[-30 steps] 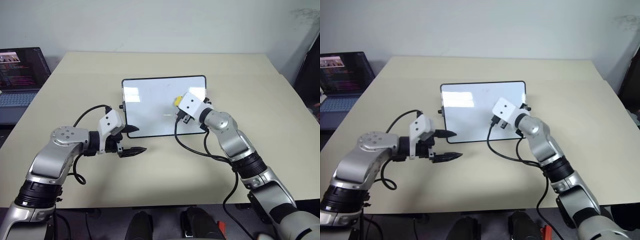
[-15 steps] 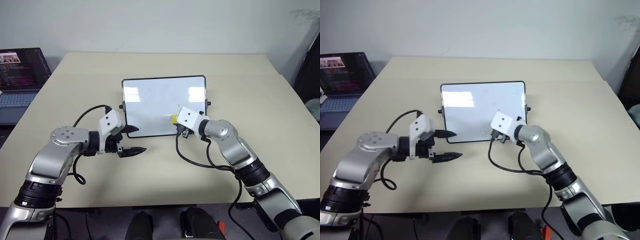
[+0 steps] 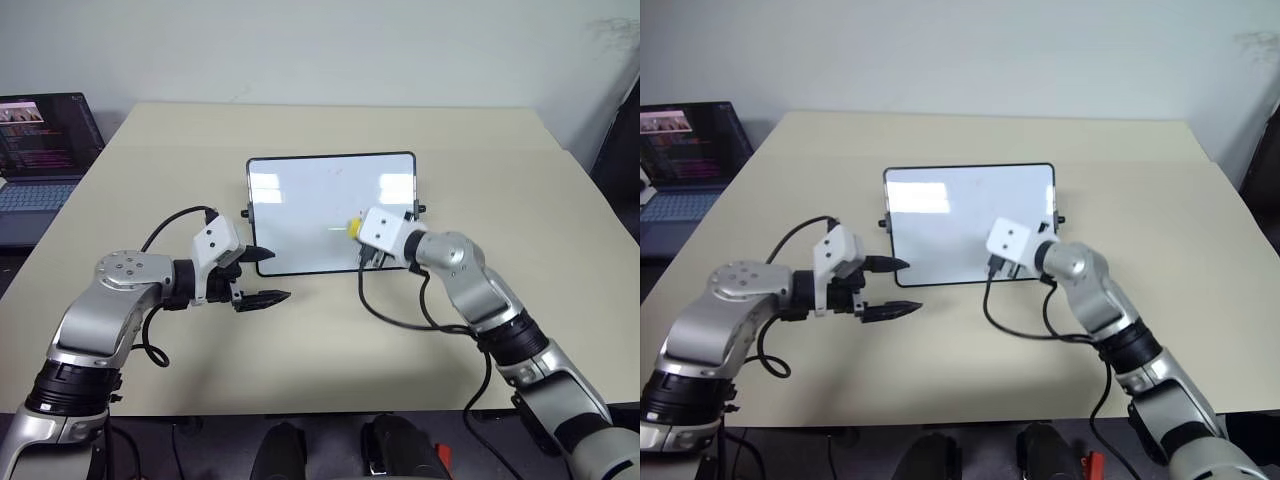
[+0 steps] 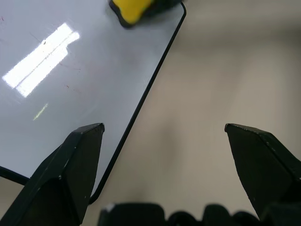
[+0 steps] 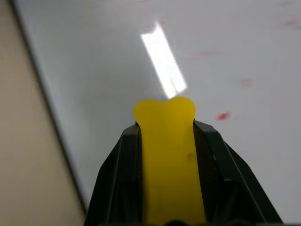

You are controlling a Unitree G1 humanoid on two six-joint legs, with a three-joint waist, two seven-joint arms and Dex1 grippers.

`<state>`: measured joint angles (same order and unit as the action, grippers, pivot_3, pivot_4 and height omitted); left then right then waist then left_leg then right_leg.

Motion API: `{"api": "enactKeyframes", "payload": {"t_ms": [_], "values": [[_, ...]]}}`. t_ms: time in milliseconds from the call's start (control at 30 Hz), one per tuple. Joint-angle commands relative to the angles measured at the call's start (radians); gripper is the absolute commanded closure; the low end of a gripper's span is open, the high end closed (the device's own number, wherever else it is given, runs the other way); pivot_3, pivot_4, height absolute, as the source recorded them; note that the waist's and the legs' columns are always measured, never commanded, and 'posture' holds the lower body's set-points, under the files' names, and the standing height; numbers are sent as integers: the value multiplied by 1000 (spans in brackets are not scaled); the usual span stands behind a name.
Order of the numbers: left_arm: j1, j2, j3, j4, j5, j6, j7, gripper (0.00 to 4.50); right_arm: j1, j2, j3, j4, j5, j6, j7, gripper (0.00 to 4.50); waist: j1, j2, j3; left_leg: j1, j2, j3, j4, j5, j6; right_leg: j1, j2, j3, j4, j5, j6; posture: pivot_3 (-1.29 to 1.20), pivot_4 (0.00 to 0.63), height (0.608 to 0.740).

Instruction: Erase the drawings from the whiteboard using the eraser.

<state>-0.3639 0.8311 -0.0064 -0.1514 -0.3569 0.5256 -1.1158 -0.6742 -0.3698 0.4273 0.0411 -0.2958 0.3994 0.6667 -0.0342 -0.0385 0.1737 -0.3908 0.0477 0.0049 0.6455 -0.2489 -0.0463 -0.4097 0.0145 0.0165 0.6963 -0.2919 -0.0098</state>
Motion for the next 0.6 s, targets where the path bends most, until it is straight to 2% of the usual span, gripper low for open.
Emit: {"api": "enactKeyframes", "payload": {"t_ms": [33, 167, 467, 600], "values": [[-20, 9, 24, -15, -18, -11, -3, 0, -34, 10, -42, 37, -44, -11, -98, 3356, 0, 0, 0, 0, 0, 0, 0, 0, 0, 0, 0, 0, 1, 0, 0, 0, 150, 740], [-22, 8, 22, -16, -18, -11, -7, 0, -80, 13, -84, 83, -47, -35, -177, 3356, 1, 0, 0, 2, 0, 0, 0, 2, 1, 1, 0, 0, 2, 1, -1, 0, 150, 740], [-15, 8, 25, -23, -19, -8, -5, 0, -11, 3, -23, 9, -7, 43, 1, 3356, 1, 0, 0, 1, 0, 0, 0, 1, 1, 1, 0, 0, 0, 1, -1, 0, 150, 740], [-15, 6, 25, -23, -19, -9, -3, 0, -45, 35, -71, 43, -35, 0, -119, 3356, 0, 0, 0, 1, 0, 0, 0, 1, 1, 0, 0, 0, 1, 1, -1, 0, 150, 740]]}}
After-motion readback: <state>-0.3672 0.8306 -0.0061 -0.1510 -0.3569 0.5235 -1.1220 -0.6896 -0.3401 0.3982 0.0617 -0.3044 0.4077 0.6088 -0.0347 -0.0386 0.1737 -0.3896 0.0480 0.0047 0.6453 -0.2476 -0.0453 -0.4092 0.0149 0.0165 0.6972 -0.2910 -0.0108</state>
